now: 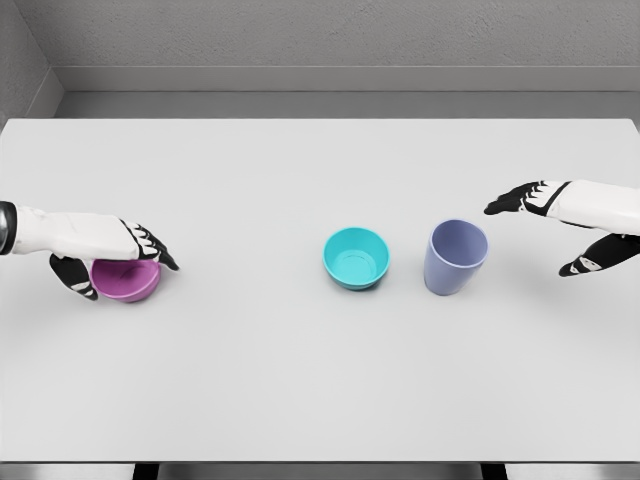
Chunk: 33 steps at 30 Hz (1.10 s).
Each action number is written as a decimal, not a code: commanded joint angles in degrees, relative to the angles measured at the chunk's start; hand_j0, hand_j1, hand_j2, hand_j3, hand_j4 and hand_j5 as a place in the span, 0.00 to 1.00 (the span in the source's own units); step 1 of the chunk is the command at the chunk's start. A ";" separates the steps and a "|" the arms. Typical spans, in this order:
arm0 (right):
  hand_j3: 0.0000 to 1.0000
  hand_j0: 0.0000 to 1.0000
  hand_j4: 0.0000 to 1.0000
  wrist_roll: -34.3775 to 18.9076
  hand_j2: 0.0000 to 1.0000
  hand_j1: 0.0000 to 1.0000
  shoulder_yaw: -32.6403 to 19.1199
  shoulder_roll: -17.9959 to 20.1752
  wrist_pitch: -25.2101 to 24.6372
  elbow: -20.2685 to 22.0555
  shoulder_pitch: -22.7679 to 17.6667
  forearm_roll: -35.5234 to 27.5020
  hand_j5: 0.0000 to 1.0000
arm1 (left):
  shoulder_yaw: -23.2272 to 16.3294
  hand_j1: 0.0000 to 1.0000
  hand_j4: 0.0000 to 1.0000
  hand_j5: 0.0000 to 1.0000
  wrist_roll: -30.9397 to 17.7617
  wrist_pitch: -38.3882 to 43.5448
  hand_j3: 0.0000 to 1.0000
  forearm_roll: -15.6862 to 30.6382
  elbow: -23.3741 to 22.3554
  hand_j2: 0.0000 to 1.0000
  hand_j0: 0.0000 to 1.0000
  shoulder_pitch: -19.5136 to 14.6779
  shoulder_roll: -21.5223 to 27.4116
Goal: Stacking bowl and cup with both arms
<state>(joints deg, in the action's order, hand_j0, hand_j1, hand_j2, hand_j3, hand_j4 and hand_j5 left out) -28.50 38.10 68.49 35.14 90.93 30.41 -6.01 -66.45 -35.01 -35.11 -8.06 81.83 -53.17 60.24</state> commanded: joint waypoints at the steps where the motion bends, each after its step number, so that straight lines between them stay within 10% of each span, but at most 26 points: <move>1: 1.00 1.00 1.00 0.02 1.00 1.00 -0.04 0.07 -0.14 0.04 0.00 -0.41 1.00 | 0.10 0.95 0.95 0.95 0.01 0.11 0.95 0.32 0.00 0.95 0.95 0.00 0.05; 33: 1.00 1.00 1.00 0.20 1.00 1.00 -0.13 -0.11 -0.14 1.10 0.09 -0.32 1.00 | 4.93 0.85 0.85 0.85 0.01 0.11 0.85 0.32 2.64 0.85 0.85 1.58 0.67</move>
<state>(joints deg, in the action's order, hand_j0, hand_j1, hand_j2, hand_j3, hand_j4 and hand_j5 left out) -28.34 38.03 68.33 35.14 92.02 30.50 -5.92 -62.16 -35.01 -35.14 -8.01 83.99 -51.59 60.81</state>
